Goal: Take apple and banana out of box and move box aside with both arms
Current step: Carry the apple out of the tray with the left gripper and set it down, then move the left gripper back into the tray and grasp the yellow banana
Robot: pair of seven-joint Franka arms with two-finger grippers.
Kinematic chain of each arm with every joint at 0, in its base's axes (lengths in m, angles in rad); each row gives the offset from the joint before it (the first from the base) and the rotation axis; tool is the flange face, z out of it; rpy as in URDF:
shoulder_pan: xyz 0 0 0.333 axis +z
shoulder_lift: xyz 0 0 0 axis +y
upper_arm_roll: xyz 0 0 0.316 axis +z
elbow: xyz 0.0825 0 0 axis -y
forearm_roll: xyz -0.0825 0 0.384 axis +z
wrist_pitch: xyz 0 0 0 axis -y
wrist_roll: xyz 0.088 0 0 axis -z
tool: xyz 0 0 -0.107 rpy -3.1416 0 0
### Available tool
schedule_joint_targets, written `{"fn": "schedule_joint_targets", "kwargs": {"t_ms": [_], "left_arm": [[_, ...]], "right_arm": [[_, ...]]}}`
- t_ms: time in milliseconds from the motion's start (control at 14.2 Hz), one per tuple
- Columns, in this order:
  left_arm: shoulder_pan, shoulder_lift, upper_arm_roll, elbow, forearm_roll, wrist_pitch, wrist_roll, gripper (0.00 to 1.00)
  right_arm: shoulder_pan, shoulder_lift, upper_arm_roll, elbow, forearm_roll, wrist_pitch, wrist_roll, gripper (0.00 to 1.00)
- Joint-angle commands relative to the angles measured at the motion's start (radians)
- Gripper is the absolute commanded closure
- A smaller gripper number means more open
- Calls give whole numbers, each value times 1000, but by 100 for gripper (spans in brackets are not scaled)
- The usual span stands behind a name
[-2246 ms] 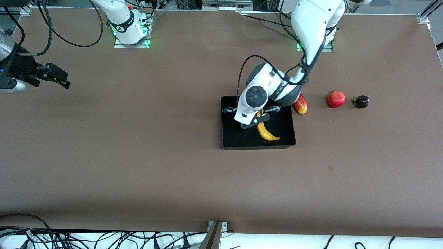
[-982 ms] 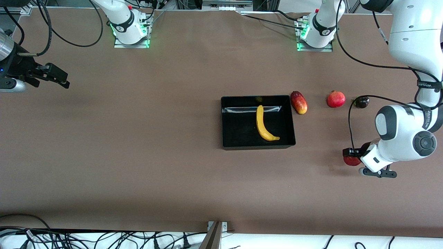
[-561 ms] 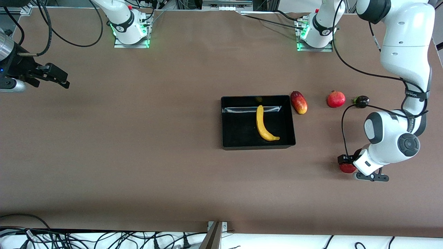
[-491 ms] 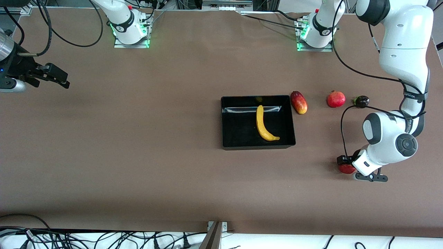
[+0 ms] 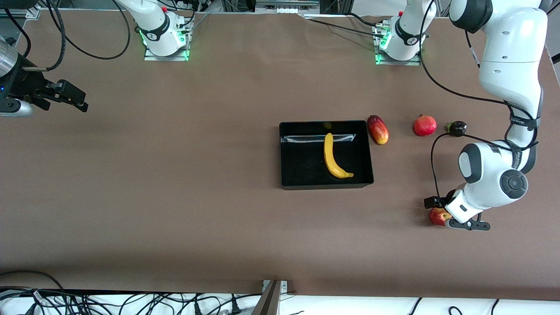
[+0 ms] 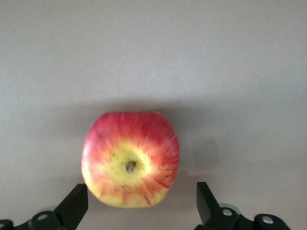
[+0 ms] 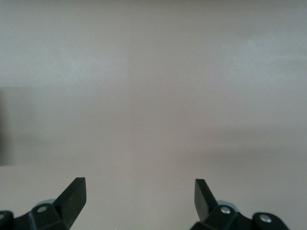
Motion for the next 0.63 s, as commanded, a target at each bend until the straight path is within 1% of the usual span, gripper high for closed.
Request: {"fn": "schedule_joint_targets", "kwargs": {"t_ms": [0, 140, 211, 281, 351, 421, 561], "left_arm": [[-58, -176, 18, -6, -27, -227, -111, 0], [-144, -263, 20, -9, -94, -340, -316, 0], [-198, -278, 23, -9, -116, -376, -448, 0], [-273, -279, 42, -9, -127, -393, -558, 0], [-336, -273, 61, -8, -154, -389, -645, 0], [-383, -255, 63, -8, -182, -378, -715, 0], [-449, -213, 58, -17, -181, -294, -837, 0]], "right_arm": [[-8, 4, 5, 14, 1, -8, 8, 0], [-6, 4, 5, 14, 1, -8, 8, 0], [-6, 4, 5, 14, 1, -8, 8, 0], [-6, 4, 5, 14, 1, -8, 8, 0], [-6, 4, 5, 14, 1, -9, 8, 0], [-6, 4, 5, 14, 1, -9, 8, 0], [-8, 3, 5, 14, 1, -9, 8, 0]]}}
